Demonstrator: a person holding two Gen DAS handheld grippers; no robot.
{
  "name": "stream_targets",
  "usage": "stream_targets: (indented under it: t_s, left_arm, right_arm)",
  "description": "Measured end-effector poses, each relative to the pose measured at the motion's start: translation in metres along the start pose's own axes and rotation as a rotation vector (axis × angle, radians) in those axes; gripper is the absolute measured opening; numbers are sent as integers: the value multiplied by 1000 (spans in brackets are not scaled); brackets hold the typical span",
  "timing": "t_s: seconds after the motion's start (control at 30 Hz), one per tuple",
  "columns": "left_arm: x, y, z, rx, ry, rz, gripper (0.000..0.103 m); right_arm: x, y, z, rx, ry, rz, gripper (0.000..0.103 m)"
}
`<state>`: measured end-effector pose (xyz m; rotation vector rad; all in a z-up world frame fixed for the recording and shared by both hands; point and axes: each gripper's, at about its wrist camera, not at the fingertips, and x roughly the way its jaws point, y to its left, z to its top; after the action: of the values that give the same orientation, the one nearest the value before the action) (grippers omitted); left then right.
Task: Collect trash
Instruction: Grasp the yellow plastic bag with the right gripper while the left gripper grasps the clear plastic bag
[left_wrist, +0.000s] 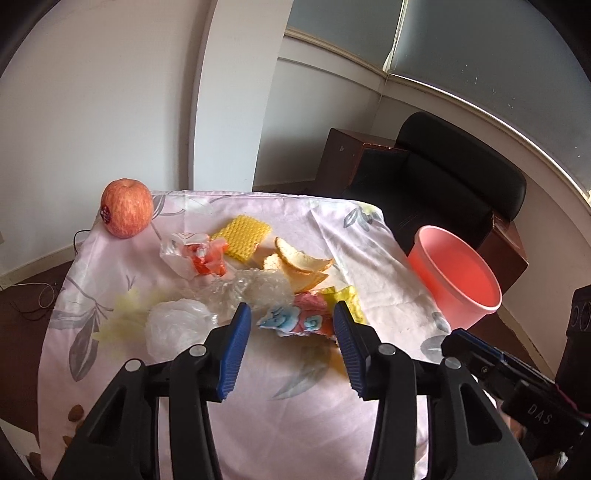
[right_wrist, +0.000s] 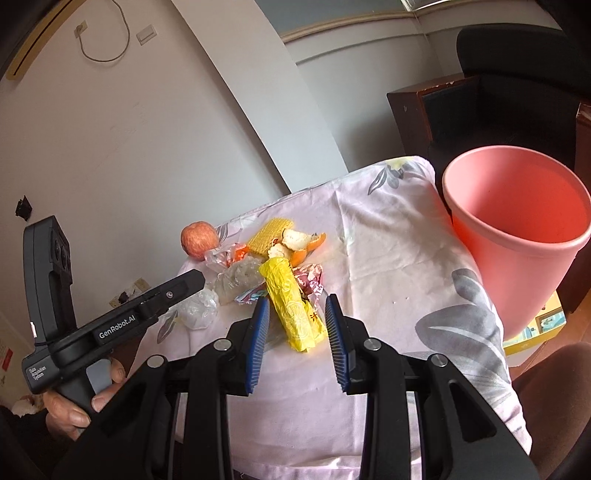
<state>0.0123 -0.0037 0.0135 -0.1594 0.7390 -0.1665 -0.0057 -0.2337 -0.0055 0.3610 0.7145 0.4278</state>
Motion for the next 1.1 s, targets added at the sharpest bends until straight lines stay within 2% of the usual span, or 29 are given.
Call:
stream_targets:
  t_s: [0.4,0.57,0.8,0.87,0.9,0.93,1.1]
  left_arm:
    - [-10,67,-18,5,29,92,45]
    - [5,71,-23,-16,64,115,46]
    - [28,72,-18,11,58,132,45]
    - [30,74,-19,-1,62,122,30]
    - [31,76,-19,-13,68,110,19]
    - [31,78,-20,-27,73,97,15]
    - [23,83,-20,-68,57,62,8]
  right_arm:
    - [24,-3,3,-5,83,15,32]
    - [32,1,1,-19,124,28,32]
    - [34,5,-1,-31,128,33,32]
    - [35,5,-1,-31,131,34,32]
    - [35,6,-1,-32,134,35,32]
    - [36,6,-1,-34,137,37,32]
    - [44,10,2,-66,163,35,32]
